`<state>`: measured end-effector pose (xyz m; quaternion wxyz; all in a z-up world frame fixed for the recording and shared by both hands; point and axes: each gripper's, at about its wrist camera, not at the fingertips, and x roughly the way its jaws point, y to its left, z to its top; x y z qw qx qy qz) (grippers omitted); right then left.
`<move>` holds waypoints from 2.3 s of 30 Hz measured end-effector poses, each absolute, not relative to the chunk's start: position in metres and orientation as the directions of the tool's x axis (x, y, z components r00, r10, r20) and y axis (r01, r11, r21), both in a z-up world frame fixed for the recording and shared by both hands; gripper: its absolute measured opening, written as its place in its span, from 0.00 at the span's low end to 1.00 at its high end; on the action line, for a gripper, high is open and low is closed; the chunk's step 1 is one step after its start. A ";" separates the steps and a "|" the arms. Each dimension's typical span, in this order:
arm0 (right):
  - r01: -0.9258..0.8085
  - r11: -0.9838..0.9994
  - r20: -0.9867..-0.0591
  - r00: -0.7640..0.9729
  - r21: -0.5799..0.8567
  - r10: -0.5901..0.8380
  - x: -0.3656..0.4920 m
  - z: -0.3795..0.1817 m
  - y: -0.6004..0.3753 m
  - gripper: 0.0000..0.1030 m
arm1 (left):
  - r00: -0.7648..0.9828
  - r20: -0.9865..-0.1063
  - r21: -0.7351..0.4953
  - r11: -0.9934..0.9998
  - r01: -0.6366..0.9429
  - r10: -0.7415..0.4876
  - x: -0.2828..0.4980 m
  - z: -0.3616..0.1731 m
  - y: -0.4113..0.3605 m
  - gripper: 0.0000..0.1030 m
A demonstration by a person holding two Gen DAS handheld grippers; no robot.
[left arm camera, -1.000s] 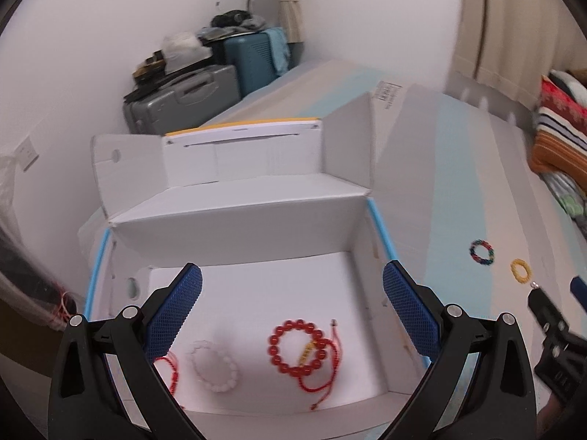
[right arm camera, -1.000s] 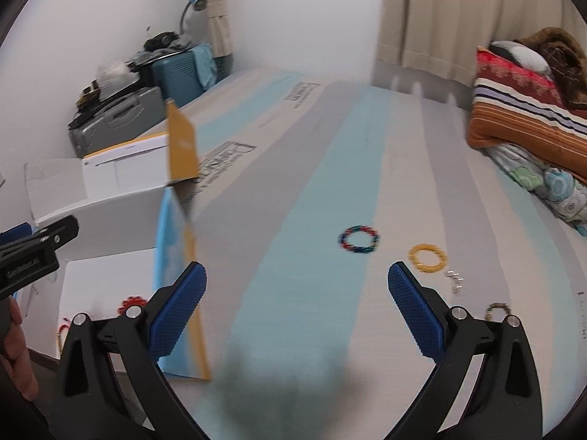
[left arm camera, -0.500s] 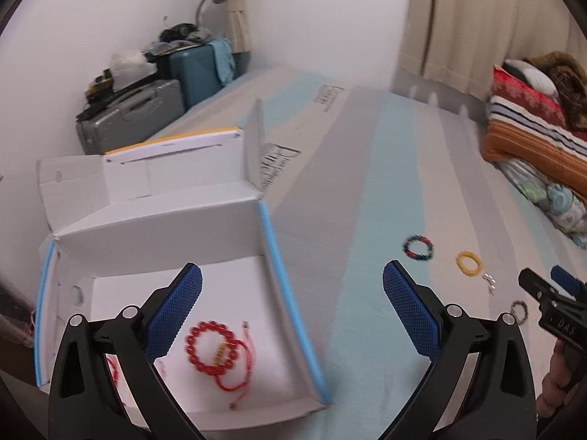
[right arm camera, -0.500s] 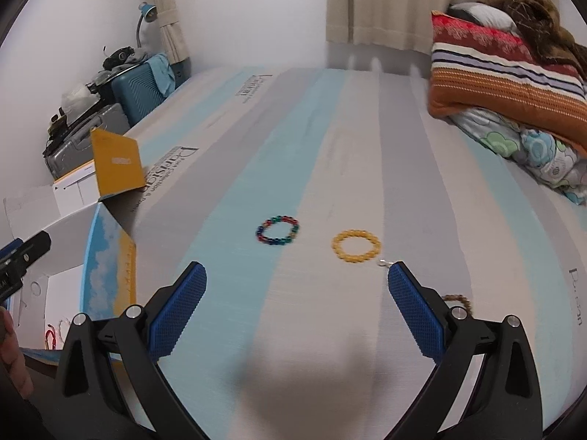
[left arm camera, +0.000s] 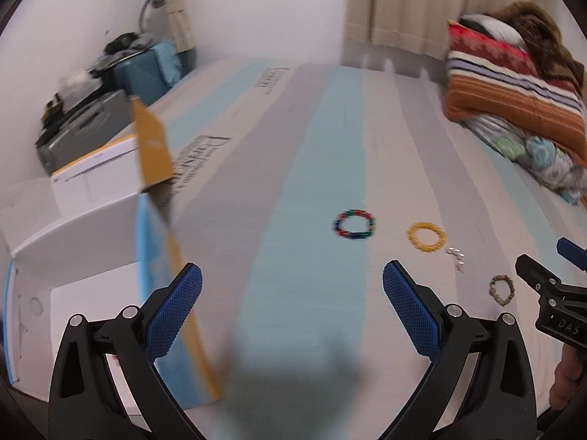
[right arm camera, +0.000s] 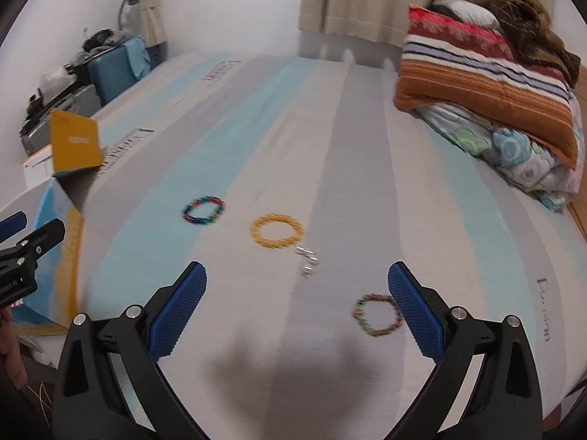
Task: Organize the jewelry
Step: 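Move both open tools back toward the remaining bracelets on the bed, then grasp the yellow bead bracelet with the left tool while the right tool grasps the wooden bead bracelet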
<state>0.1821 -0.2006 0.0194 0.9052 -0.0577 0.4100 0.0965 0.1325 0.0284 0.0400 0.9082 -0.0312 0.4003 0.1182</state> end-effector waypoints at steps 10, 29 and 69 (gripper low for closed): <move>-0.129 0.991 -0.824 0.558 0.027 0.095 0.209 -0.010 -0.253 0.93 | 0.652 -0.749 0.033 0.989 -0.142 0.118 0.179 0.012 -0.038 0.94; -0.044 0.995 -0.910 0.402 0.093 0.103 0.253 -0.073 -0.283 0.84 | 0.506 -0.859 0.015 0.992 -0.122 0.076 0.307 -0.083 -0.086 0.94; 0.051 0.989 -0.963 0.239 0.138 0.122 0.274 -0.101 -0.283 0.10 | 0.444 -0.895 -0.017 0.991 -0.136 0.045 0.317 -0.098 -0.066 0.09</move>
